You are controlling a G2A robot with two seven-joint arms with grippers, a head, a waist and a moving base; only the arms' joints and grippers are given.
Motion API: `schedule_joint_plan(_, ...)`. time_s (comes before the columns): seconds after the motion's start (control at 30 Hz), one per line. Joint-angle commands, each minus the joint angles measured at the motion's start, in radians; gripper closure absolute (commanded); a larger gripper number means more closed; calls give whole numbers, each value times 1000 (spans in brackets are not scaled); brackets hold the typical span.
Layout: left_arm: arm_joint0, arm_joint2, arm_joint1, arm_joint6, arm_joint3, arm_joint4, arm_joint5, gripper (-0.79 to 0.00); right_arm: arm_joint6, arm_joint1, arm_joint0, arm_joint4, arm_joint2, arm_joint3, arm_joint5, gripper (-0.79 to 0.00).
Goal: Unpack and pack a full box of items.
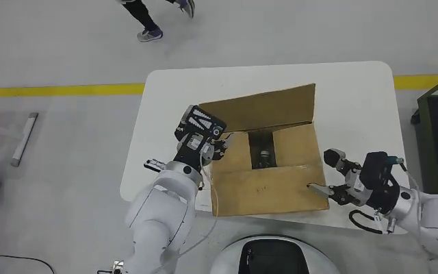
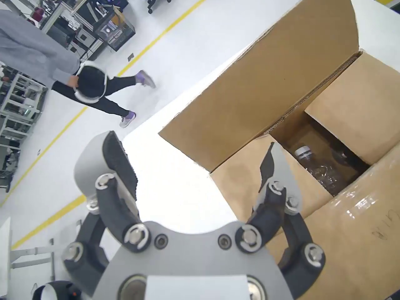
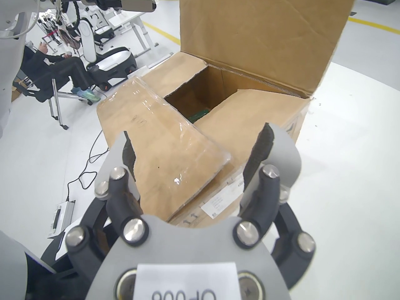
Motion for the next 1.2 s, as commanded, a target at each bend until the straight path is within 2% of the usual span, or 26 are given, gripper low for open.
schedule_joint_plan(0.0,2,0,1,3,-1,5,-2,-785,5,1,11,1,-21,14,1,-653)
schedule_joint_plan(0.07,1,4,3,7,-4,40,-19,-785,11,3,25,5,-43,33,5,-659)
schedule_joint_plan(0.13,7,8,4,15,-7,49,-13,-785,13,4,37,9,-57,48,15,-616)
schedule_joint_plan(0.27,16,11,5,17,-14,58,-9,-785,2,6,41,21,-67,57,25,-659)
schedule_joint_plan(0.33,19,10,5,16,-16,59,-10,-785,1,8,38,28,-64,58,27,-643)
schedule_joint_plan(0.4,22,9,6,15,-18,59,-11,-785,1,10,34,39,-63,61,27,-570)
schedule_joint_plan(0.47,24,10,6,14,-18,56,-12,-785,6,13,30,51,-59,59,25,-406)
schedule_joint_plan(0.57,23,15,5,16,-19,47,-11,-785,9,16,23,84,-48,55,23,-305)
schedule_joint_plan(0.73,14,24,4,10,-18,30,-10,-785,30,25,4,146,-19,37,2,-191)
schedule_joint_plan(0.87,7,29,4,1,-17,22,-14,-785,56,34,-15,204,8,17,-43,-163)
schedule_joint_plan(1.03,0,35,3,-1,-14,18,-13,-785,109,47,-44,255,39,-2,-98,-222)
schedule_joint_plan(1.1,0,37,3,0,-14,16,-9,-785,126,51,-56,275,46,-4,-111,-280)
schedule_joint_plan(1.17,0,39,3,0,-14,13,-5,-785,152,56,-67,288,52,-6,-116,-280)
